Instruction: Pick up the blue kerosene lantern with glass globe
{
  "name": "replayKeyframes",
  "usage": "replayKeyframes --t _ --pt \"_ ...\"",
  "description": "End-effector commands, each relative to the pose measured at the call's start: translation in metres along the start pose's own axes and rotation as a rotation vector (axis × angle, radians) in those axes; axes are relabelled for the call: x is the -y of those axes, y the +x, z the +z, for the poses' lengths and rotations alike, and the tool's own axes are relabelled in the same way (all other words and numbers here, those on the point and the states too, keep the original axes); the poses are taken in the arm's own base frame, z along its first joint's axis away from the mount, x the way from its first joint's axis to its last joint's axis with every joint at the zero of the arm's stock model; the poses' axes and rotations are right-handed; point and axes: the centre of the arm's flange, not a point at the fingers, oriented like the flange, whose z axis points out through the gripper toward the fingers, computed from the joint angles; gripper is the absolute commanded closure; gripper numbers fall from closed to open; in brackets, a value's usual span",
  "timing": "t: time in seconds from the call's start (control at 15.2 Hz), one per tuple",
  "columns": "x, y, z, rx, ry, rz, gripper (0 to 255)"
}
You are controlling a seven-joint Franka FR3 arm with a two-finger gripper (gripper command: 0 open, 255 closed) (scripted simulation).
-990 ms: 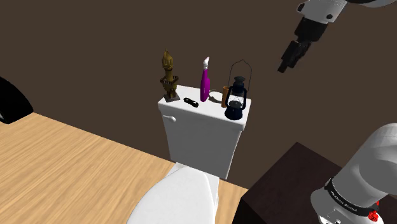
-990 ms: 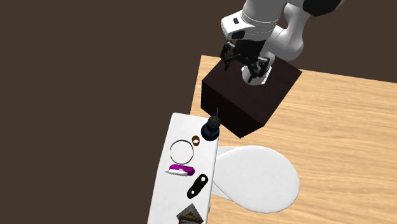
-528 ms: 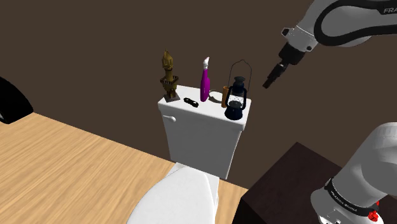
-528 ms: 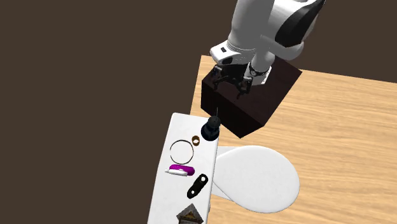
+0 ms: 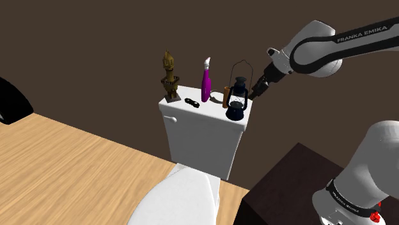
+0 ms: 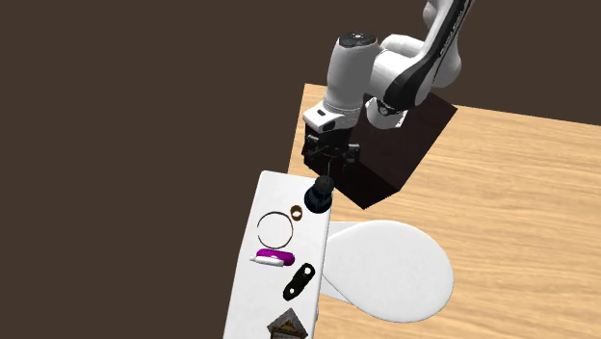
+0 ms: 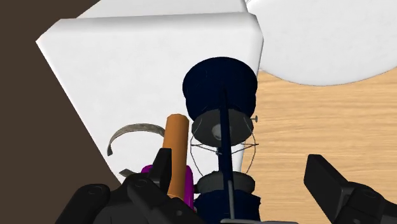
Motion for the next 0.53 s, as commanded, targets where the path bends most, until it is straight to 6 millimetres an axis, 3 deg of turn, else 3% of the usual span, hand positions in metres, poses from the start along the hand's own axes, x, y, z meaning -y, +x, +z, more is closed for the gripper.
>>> replayKeyframes --t 0.0,0.46 --pt "-0.005 0.000 0.018 -0.030 -0.001 -0.037 0" --pt "-0.006 -0.020 0.052 -0.030 -0.001 -0.037 0"
